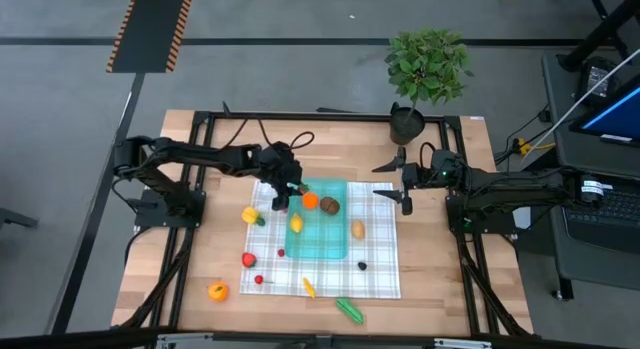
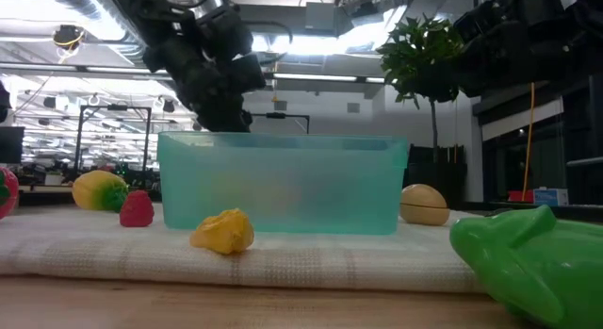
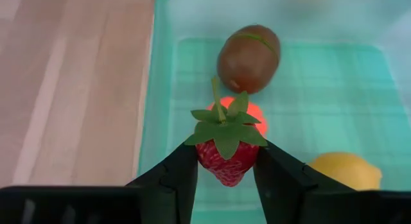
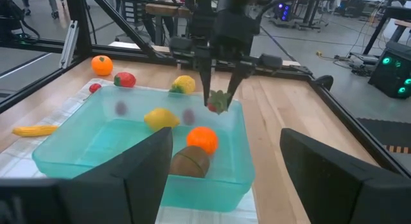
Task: Pick and placing Produce into tupperware
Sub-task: Put the top red strawberry into the blue bin, then put the brown potato into the blue bin
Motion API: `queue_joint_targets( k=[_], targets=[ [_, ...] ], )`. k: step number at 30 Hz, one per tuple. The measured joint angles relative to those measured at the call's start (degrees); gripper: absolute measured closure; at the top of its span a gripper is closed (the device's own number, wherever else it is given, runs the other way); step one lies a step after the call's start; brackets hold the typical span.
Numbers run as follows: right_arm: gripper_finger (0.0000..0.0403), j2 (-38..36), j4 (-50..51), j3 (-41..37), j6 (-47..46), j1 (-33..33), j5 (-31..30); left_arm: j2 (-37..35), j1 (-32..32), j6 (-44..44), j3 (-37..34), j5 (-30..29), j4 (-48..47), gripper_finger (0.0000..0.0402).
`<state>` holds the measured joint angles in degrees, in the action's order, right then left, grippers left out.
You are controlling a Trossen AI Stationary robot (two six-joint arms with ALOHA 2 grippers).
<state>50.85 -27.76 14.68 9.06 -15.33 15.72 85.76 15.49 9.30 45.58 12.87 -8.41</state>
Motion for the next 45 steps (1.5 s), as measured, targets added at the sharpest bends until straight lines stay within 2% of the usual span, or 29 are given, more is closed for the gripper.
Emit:
queue_joint_targets(
  k=[6,13,21,29,35,37,45],
  targets=[
    [0.0114,0.00,0.22,0.00,0.00,0.00,-0.02,-0.02,0.92,-1.38,0.00,-1.70,-0.06,0.0254],
    [0.0114,0.00,0.97,0.00,0.00,0.00,-0.02,-0.05,0.93,-3.17,0.00,-7.39,0.10,0.0237],
    [0.0114,0.00,1.07,0.00,0.00,0.00,-0.02,-1.03,0.93,-2.76,-0.04,-7.79,-0.04,0.0238],
    [0.0114,-1.53,6.39,2.37,-1.59,0.02,-0.02,-9.29,0.42,-3.12,-0.13,-6.14,-0.01,0.0259],
    [0.0114,-4.98,12.03,3.39,-5.44,2.81,-0.91,-17.67,-1.21,-2.63,-4.60,-5.90,0.26,0.0278],
    [0.0114,-6.17,13.61,3.39,-6.56,5.23,-5.11,-20.38,-2.00,-3.17,-6.89,-5.94,1.87,0.0285],
    [0.0114,-6.35,16.87,3.40,-13.86,22.61,-30.80,-29.99,-5.55,-4.68,-14.05,-5.91,5.47,0.0305]
  ],
)
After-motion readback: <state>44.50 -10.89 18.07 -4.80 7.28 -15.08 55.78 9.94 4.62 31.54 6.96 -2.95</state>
